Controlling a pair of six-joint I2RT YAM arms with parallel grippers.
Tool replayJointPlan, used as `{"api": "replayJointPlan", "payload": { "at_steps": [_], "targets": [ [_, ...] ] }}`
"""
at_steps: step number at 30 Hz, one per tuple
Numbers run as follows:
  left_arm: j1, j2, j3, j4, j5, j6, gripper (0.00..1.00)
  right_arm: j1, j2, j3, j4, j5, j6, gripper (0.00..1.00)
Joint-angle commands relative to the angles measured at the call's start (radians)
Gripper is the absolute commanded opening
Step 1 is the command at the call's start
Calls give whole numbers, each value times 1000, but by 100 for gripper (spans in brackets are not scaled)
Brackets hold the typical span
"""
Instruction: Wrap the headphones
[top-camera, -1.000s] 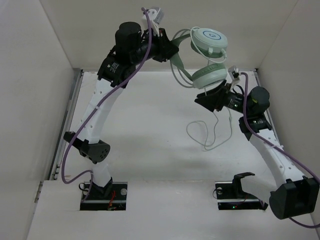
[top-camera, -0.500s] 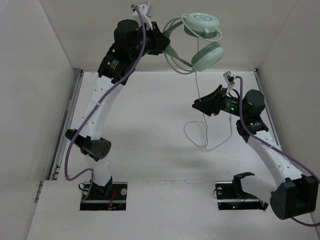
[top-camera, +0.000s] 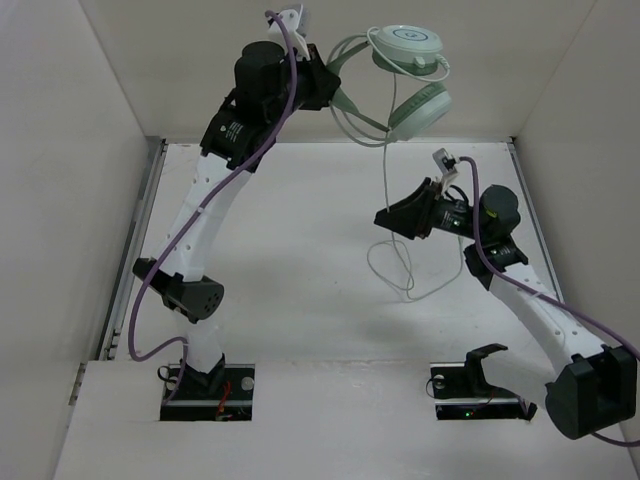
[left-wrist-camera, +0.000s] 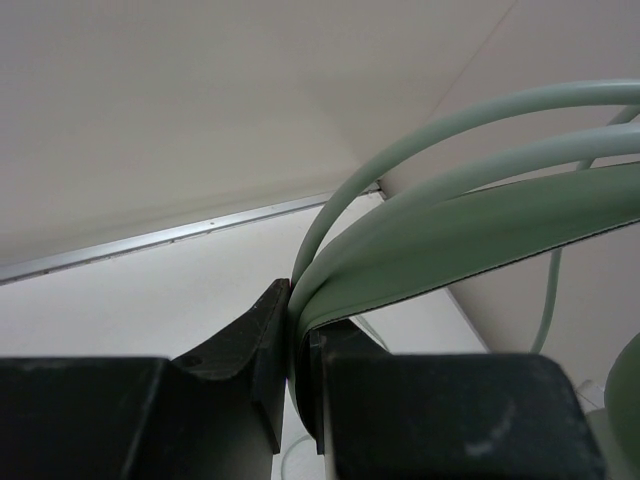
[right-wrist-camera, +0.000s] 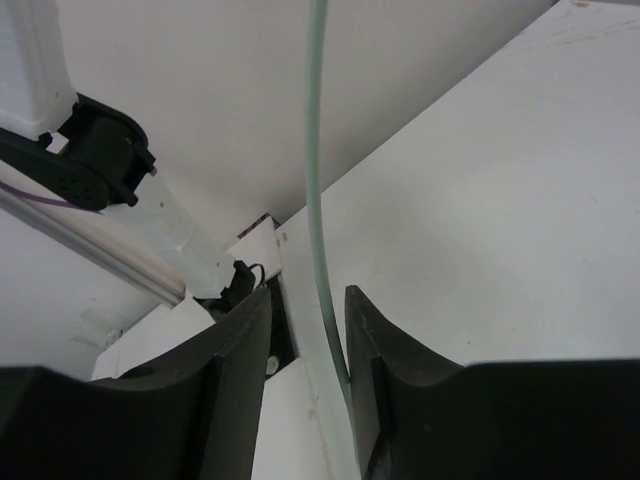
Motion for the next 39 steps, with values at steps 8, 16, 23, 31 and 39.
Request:
{"api": "replayJointPlan", "payload": {
  "at_steps": [8,16,23,31,39],
  "targets": [
    [-6,-17,50,122,-107,24,2,70,5,-16,71,-118,3,19],
    [22,-3,7,128,-257,113,2,80,25,69,-96,-166,-122,6],
    [-16,-14,-116,194,-421,231,2,78,95,297,-533,-83,-447,6],
    [-44,-20,-251,264,-542,322,2,86,205,605,-1097,123,-904,6],
    [-108,-6,-303,257,-556,383,2,231,278,773,-1374,661,-1409,3]
  ]
}}
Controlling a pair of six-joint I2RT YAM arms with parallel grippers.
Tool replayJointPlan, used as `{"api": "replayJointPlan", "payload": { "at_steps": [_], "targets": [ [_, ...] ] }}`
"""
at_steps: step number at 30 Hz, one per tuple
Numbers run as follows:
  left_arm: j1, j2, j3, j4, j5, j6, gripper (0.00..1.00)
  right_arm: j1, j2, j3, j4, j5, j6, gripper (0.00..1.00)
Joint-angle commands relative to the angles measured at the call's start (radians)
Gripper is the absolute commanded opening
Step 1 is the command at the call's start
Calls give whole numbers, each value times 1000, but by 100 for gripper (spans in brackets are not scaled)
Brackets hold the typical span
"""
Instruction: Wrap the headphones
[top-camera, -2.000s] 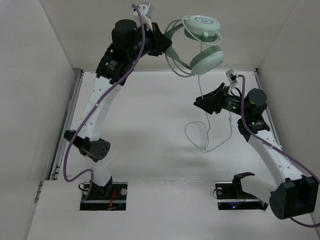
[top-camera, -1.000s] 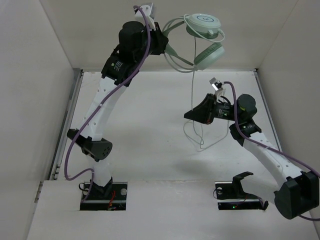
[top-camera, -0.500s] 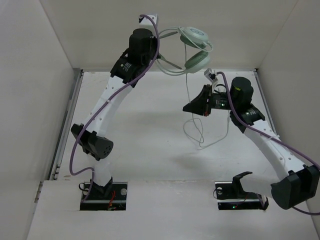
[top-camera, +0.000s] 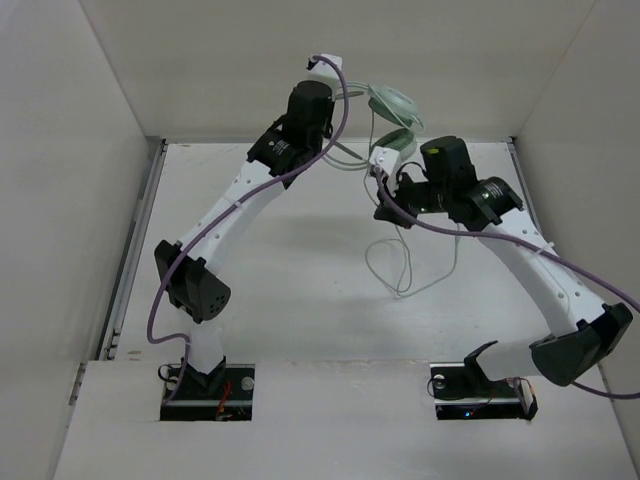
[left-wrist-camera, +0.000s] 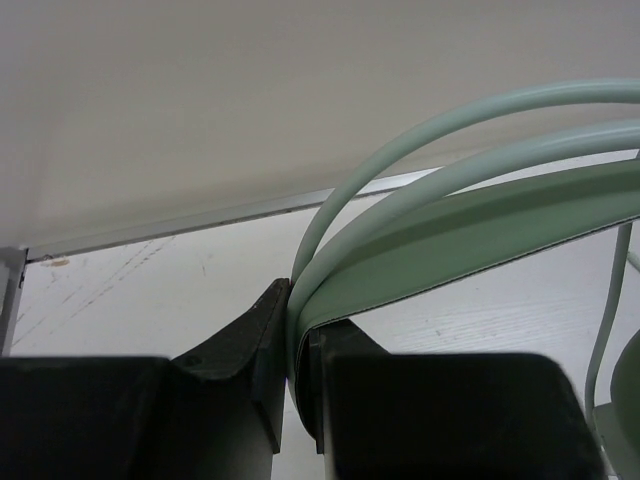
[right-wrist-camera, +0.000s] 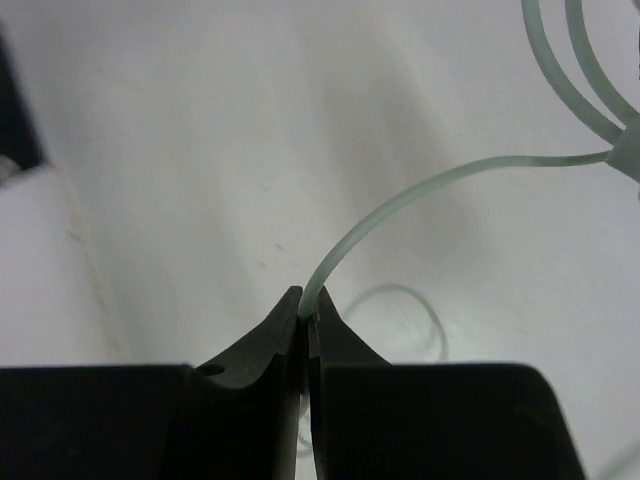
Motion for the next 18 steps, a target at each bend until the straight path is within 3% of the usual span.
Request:
{"api": "replayJointPlan", "payload": {
  "at_steps": [1,5,11,18],
  "targets": [
    [-41,-35,-33,125,-29,29,2,35,2,94,-142,352,-333,3],
    [-61,-41,-102,78,-34,60,2,32,8,154,-102,547,-470,1],
    [-84,-38,-160,4,-29,77,2,18,-9,171,9,653,-570,0],
    [-120,-25,-150,-84,40,83,1,35,-36,77,168,779,-767,0]
  ]
}}
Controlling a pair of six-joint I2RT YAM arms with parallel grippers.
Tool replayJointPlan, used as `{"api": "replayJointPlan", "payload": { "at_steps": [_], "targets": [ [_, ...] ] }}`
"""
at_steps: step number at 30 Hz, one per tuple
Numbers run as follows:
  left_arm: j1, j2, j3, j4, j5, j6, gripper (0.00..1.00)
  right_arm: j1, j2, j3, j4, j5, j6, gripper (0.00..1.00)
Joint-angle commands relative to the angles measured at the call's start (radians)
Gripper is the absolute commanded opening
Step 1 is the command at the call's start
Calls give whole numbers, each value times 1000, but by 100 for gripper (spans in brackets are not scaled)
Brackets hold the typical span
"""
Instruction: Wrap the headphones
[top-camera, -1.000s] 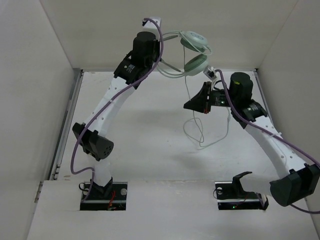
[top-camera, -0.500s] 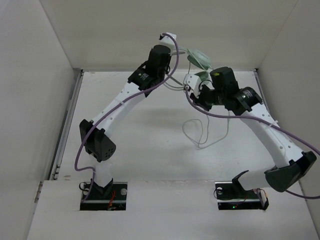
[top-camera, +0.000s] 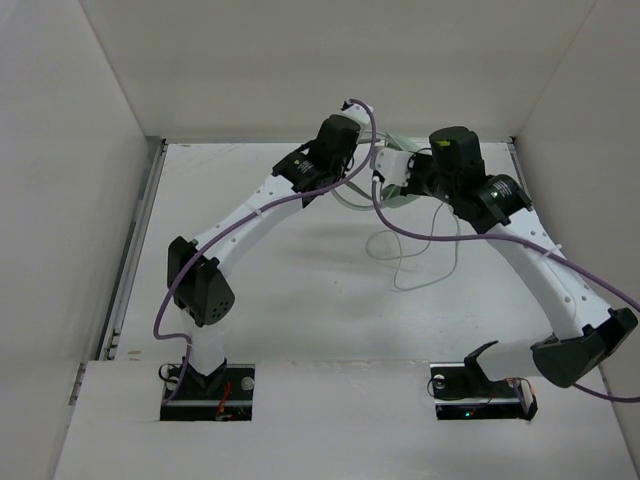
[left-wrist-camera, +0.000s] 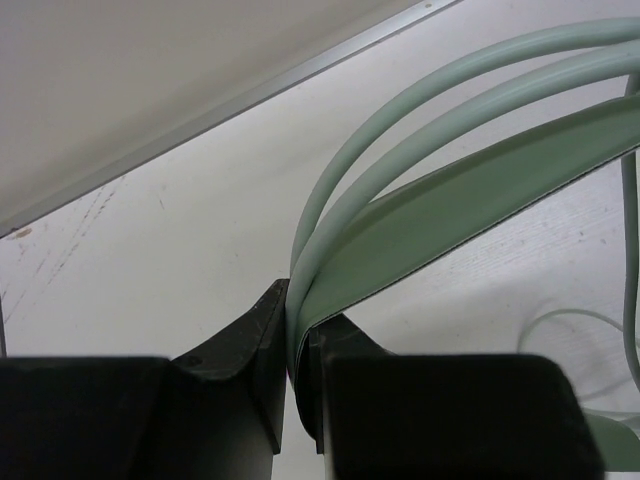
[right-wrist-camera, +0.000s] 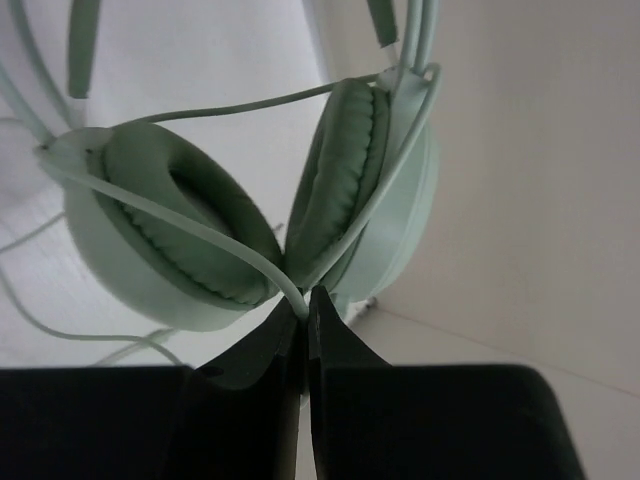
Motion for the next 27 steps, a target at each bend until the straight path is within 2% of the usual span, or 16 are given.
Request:
{"api": "replayJointPlan", "payload": {
  "at_steps": [1,6,18,27],
  "targets": [
    [-21,-27,24,-19,26,14,1,12,-51,-41,204,138,-163,0],
    [-27,-22,17,-49,21,29,0,15,-83,-104,314,181,-288,0],
    [-30,-2,48,-99,40,37,0,15,-129,-180,372,143,-337,3],
    [-34,4,71,-112,57,28,0,-4,-152,-227,428,106,-297,11]
  ]
}}
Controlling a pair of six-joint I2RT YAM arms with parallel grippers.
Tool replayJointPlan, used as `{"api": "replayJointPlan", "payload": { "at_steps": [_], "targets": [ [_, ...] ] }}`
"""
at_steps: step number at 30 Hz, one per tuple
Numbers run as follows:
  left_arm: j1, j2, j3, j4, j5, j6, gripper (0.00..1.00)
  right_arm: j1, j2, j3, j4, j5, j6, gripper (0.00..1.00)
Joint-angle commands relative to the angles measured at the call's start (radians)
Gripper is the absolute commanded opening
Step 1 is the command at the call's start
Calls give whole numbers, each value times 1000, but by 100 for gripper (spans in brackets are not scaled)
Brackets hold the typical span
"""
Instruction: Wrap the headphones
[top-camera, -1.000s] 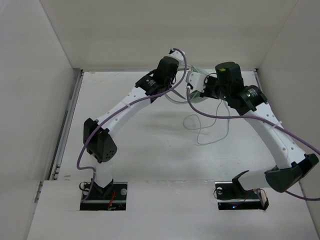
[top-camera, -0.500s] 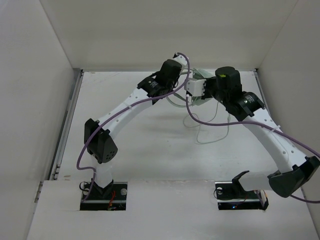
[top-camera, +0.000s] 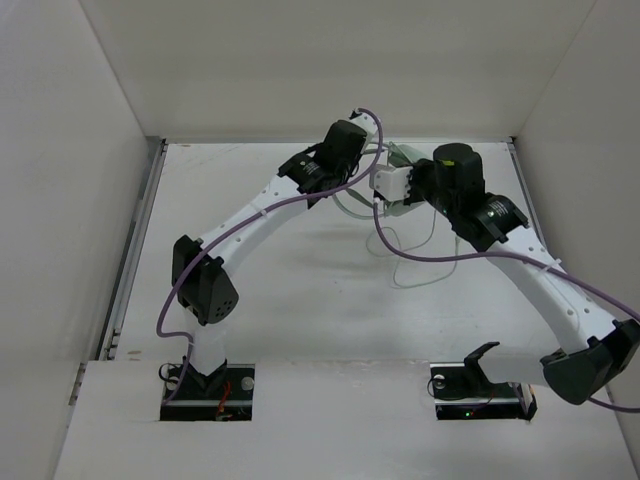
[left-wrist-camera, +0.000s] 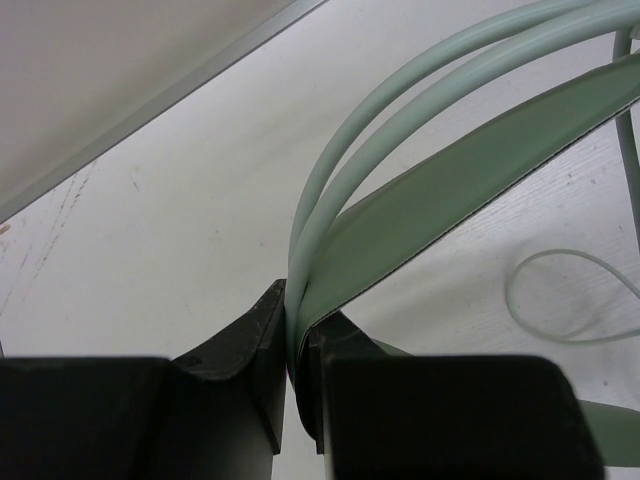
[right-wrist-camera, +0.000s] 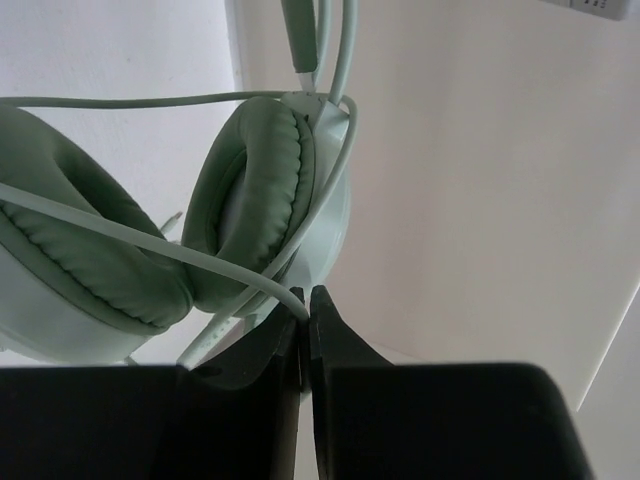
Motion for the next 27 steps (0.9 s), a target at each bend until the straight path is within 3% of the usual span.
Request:
{"api": "replayJointPlan", "payload": {
  "at_steps": [1,11,19,27],
  "targets": [
    [-10,-19,52,-17,12,15,0,-19,-54,-11,182,13,19,11],
    [0,-24,52,-32,29,-8,0,-64,-88,-50,244,-55,102,29],
    [-3,-45,68,-45,93,-28,0,-95,-86,-65,239,-112,195,24],
    [-48,-91,131,-63,175,-40,0,-167,-53,-51,257,-244,438,21]
  ]
}}
